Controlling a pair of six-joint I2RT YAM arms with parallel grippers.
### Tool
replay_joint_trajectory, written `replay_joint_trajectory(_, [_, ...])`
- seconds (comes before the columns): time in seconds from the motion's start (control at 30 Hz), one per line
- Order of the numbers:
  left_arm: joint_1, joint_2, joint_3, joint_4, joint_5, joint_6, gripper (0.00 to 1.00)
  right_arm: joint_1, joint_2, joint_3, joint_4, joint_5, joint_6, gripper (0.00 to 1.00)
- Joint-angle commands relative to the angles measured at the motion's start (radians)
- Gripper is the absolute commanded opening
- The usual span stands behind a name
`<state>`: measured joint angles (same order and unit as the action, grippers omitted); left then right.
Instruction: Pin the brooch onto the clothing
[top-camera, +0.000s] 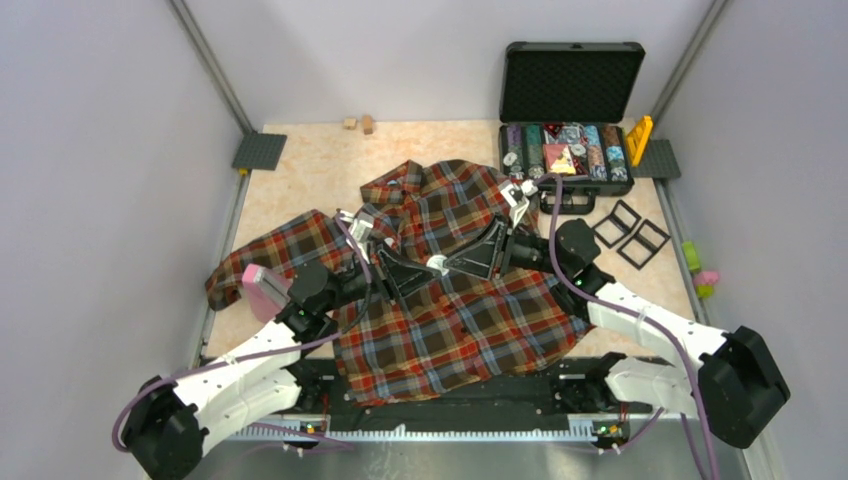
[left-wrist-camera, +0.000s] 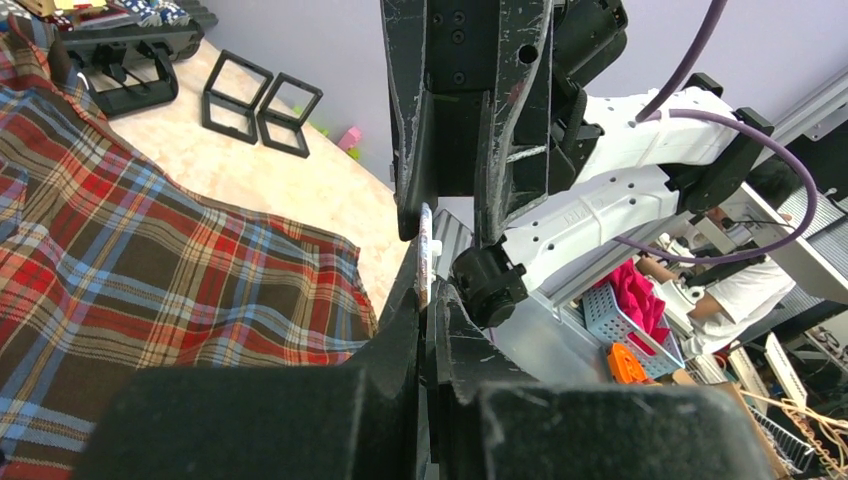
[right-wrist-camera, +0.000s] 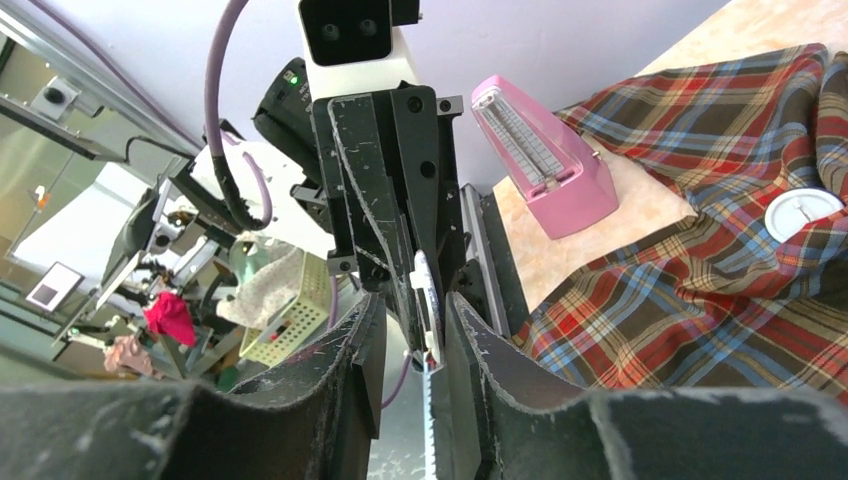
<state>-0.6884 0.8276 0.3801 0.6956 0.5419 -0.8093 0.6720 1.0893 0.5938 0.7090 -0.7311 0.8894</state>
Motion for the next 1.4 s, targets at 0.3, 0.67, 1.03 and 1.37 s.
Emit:
replay_joint_trajectory(0.3, [-0.002, 0.035, 0.055, 0.040, 0.056, 0.004, 0.06, 0.018, -0.015, 0.027, -0.046, 0.005, -0.093, 0.00])
replay_joint_trajectory(0.67, [0.000, -0.044, 0.058, -0.097, 0.022, 0.067, 0.60, -0.014, -0.067, 0.176, -0.456, -0.030, -0.309, 0.00])
replay_joint_trajectory(1.03, [-0.003, 0.019, 0.072, -0.072, 0.091, 0.032, 0.34, -0.034, -0.063, 0.176, -0.403, -0.143, -0.274, 0.00])
replay_joint_trajectory(1.37, [-0.002, 0.059, 0.076, -0.031, 0.129, 0.018, 0.00, -0.034, -0.064, 0.171, -0.385, -0.149, -0.265, 0.00])
